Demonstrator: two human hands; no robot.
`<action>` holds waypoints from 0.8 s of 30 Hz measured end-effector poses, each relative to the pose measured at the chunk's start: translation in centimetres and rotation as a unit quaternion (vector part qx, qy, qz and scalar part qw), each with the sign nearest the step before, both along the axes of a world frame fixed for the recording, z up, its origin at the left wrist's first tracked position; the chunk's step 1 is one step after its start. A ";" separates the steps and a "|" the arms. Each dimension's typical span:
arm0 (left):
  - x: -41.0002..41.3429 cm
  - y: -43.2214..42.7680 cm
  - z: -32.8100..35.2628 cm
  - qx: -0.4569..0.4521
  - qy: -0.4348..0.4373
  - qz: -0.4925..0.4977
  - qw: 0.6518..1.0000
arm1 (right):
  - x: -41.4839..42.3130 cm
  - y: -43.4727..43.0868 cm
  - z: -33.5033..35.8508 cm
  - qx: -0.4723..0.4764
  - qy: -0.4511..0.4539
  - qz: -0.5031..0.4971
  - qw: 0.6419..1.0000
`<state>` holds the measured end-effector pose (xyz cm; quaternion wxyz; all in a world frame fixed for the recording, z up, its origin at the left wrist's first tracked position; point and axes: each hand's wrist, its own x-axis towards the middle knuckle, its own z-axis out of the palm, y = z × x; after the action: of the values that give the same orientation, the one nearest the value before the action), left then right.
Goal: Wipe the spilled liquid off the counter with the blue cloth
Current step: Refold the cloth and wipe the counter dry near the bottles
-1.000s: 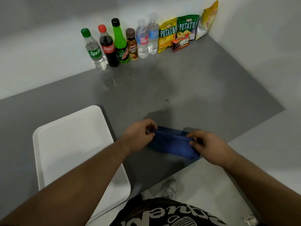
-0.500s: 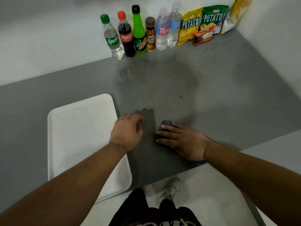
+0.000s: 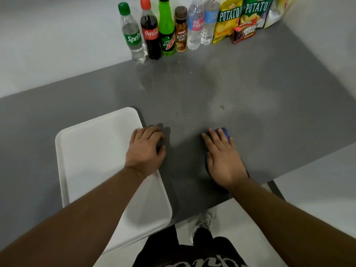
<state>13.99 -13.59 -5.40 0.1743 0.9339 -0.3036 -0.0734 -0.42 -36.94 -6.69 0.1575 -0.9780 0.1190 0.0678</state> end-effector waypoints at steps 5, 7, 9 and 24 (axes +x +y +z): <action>1.6 0.1 -0.6 -0.018 -0.039 -0.040 0.998 | -2.2 5.7 -0.1 -0.002 0.003 0.067 0.998; 2.3 0.2 -0.7 -0.016 -0.043 -0.044 0.998 | -4.9 4.9 0.0 -0.009 0.012 0.091 0.996; 3.1 0.3 -0.6 -0.017 -0.038 -0.046 0.998 | -6.7 2.3 0.2 -0.015 0.021 0.078 0.997; 8.0 0.7 -1.3 -0.055 -0.065 -0.075 0.993 | 1.3 2.8 0.5 0.017 -0.017 0.069 0.997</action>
<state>22.00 -12.94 -6.67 0.1996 0.9002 -0.3871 -0.0081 0.85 -34.12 -6.23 0.1712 -0.9820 0.0476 0.0640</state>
